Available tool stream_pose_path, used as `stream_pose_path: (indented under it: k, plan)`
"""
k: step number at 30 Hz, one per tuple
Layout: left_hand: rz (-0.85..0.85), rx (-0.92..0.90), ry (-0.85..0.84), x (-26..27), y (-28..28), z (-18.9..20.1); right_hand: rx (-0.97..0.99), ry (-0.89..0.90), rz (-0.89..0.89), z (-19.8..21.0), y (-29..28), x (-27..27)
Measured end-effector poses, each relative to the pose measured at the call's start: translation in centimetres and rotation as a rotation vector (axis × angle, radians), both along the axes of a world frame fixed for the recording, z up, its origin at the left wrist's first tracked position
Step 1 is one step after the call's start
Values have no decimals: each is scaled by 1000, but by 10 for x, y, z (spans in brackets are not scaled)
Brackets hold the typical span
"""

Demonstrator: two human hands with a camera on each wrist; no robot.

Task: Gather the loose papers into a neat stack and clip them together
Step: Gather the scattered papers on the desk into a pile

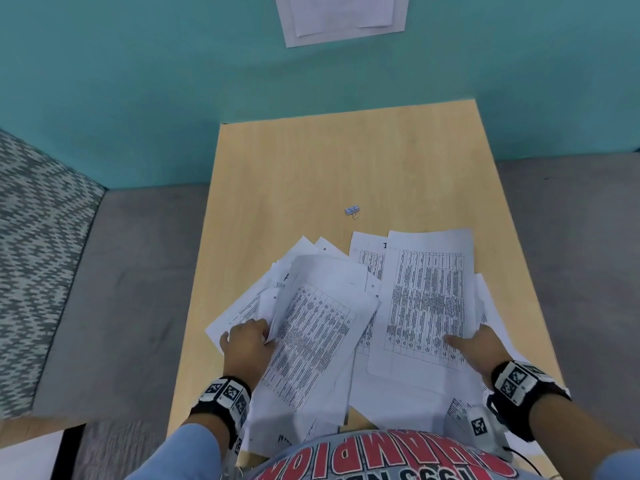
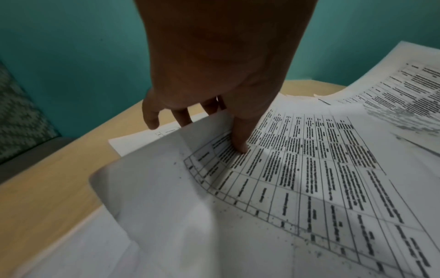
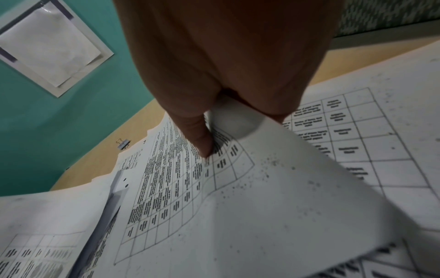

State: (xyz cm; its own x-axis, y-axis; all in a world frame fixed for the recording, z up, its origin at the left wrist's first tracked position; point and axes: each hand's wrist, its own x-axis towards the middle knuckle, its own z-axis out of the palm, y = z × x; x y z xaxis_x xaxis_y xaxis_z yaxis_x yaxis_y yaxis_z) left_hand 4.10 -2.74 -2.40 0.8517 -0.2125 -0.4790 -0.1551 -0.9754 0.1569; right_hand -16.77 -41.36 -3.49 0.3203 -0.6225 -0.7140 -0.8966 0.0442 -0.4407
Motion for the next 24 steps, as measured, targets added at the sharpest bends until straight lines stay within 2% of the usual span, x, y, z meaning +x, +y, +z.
stream_pose_path:
  k: [2,5,9,11,15,20,24]
  plan:
    - [13,-5,-10,1,1,1,3,6,10,0,-1,0]
    - [-52,19,-79,-2,2,2,-19,10,13,0,0,0]
    - [-2,-106,-53,-6,6,3,8,6,0,-4,-2,-1]
    - [-19,-54,-94,-6,6,5,3,19,3,-1,0,0]
    - [-28,-84,-74,-4,4,6,-28,17,15,7,3,1]
    - [-67,7,-124,-3,4,6,-19,-2,17,3,2,0]
    - [-45,-91,-75,-7,6,6,-19,-11,15,4,2,-1]
